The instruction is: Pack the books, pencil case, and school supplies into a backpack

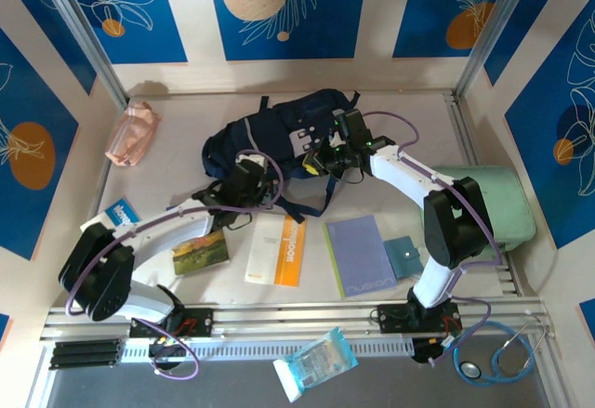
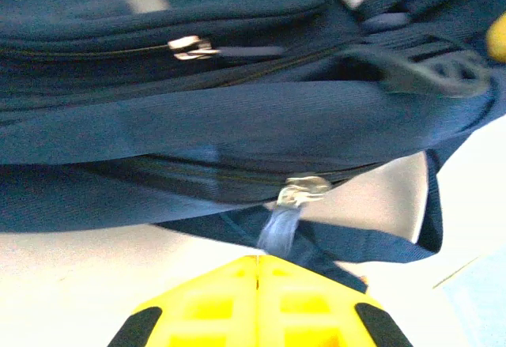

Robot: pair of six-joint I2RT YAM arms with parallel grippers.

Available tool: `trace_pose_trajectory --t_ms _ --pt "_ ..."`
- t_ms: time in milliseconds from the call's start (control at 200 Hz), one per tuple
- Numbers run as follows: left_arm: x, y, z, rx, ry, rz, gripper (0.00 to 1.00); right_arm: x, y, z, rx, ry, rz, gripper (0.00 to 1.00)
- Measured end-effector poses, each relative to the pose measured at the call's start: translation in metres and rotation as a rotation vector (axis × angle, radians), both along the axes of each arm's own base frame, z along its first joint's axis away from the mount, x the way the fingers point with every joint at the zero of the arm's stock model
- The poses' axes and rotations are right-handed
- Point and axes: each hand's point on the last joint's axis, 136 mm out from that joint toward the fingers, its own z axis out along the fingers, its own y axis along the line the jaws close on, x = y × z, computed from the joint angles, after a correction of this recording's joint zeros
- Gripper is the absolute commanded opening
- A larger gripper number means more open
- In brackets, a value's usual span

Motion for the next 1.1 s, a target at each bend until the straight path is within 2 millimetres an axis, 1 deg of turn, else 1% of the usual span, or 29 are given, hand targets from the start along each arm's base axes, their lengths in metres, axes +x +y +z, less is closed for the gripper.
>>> trace_pose_trajectory --t_ms 95,185,255,275,315,385,490,610,720,865,930,1010,1066,1101 --pt "0.003 0.019 -0.004 -0.018 0.020 0.027 0.00 0.002 -0.003 0.000 0.000 0.001 -0.009 0.00" --pt "0.005 0.033 -0.008 -0.045 0.036 0.047 0.00 0.003 -0.005 0.000 0.002 0.002 -0.013 0.00" --pt "0.005 0.035 -0.009 -0.069 0.049 0.040 0.00 0.004 -0.006 0.000 0.006 0.004 -0.014 0.00" --pt "0.006 0.035 -0.009 -0.078 0.051 0.034 0.04 0.004 -0.006 0.001 0.006 0.004 -0.013 0.00" --pt "0.005 0.031 -0.007 -0.099 0.053 0.009 0.13 0.004 -0.006 0.001 0.008 0.005 -0.012 0.00" --pt "0.003 0.017 -0.002 -0.146 0.052 -0.057 0.26 0.004 -0.006 0.001 0.009 0.005 -0.012 0.00" --pt "0.000 -0.003 0.001 -0.214 0.056 -0.138 0.37 0.003 -0.005 0.002 0.015 0.006 -0.010 0.00" --pt "-0.002 -0.021 -0.002 -0.263 0.065 -0.192 0.44 0.003 -0.004 0.003 0.021 0.005 -0.007 0.00" --pt "-0.002 -0.032 -0.011 -0.280 0.081 -0.215 0.46 0.003 -0.003 0.003 0.024 0.006 -0.007 0.00" --pt "0.002 -0.039 -0.029 -0.274 0.105 -0.216 0.51 0.004 -0.003 0.006 0.028 0.004 -0.007 0.00" --pt "0.006 -0.041 -0.036 -0.271 0.112 -0.214 0.52 0.004 -0.002 0.006 0.031 0.004 -0.007 0.00" --pt "0.010 -0.043 -0.038 -0.270 0.117 -0.213 0.52 0.004 -0.002 0.007 0.033 0.004 -0.005 0.00" --pt "0.015 -0.046 -0.034 -0.271 0.107 -0.211 0.52 0.004 -0.002 0.007 0.033 0.004 -0.005 0.00" --pt "0.019 -0.048 -0.030 -0.273 0.095 -0.208 0.50 0.004 -0.002 0.007 0.034 0.004 -0.005 0.00"
